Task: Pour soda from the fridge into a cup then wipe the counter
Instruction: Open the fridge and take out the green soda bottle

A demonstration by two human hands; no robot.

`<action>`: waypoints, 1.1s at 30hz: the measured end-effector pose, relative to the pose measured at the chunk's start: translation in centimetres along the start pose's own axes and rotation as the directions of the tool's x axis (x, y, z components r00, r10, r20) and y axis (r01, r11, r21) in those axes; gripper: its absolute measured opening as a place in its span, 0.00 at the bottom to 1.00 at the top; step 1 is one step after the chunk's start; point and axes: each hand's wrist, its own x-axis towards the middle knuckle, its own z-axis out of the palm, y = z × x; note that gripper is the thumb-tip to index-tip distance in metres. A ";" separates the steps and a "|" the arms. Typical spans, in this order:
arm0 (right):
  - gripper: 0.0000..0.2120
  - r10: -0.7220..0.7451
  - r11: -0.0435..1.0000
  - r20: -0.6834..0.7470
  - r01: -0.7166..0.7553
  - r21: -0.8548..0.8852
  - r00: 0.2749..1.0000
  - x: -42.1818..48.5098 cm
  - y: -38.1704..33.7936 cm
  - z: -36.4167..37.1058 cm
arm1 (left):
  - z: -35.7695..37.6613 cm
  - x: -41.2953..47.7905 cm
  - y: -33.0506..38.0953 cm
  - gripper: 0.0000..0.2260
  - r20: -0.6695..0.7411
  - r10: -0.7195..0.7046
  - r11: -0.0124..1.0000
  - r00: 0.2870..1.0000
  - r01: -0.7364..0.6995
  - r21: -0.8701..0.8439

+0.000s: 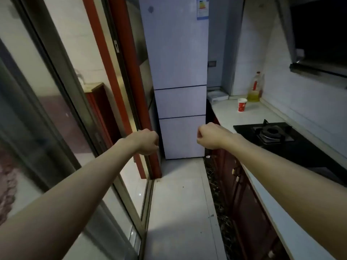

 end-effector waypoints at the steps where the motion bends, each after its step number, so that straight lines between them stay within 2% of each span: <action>1: 0.11 0.015 1.000 -0.009 -0.015 0.011 1.000 1.7 0.1 -0.1 | -0.4 1.4 -1.0 0.11 0.001 0.000 1.000 1.000 0.000 0.006; 6: 0.11 0.046 0.999 0.013 -0.046 -0.006 0.999 9.0 0.7 -0.6 | -1.6 8.9 -4.6 0.08 -0.032 0.001 1.000 0.999 -0.001 0.011; 11: 0.11 0.041 0.999 0.013 -0.040 -0.011 0.999 16.9 3.3 -0.2 | -1.9 16.8 -6.6 0.13 -0.036 0.015 0.999 0.999 -0.017 -0.031; 26: 0.12 -0.133 0.989 0.041 0.135 -0.061 0.990 43.8 12.4 -2.6 | -5.7 40.0 -11.8 0.09 -0.008 -0.150 0.985 0.989 0.149 -0.092; 33: 0.12 -0.173 0.982 0.073 0.178 -0.069 0.982 53.6 13.9 -1.3 | -5.4 48.5 -15.6 0.12 0.044 -0.182 0.979 0.982 0.185 -0.080</action>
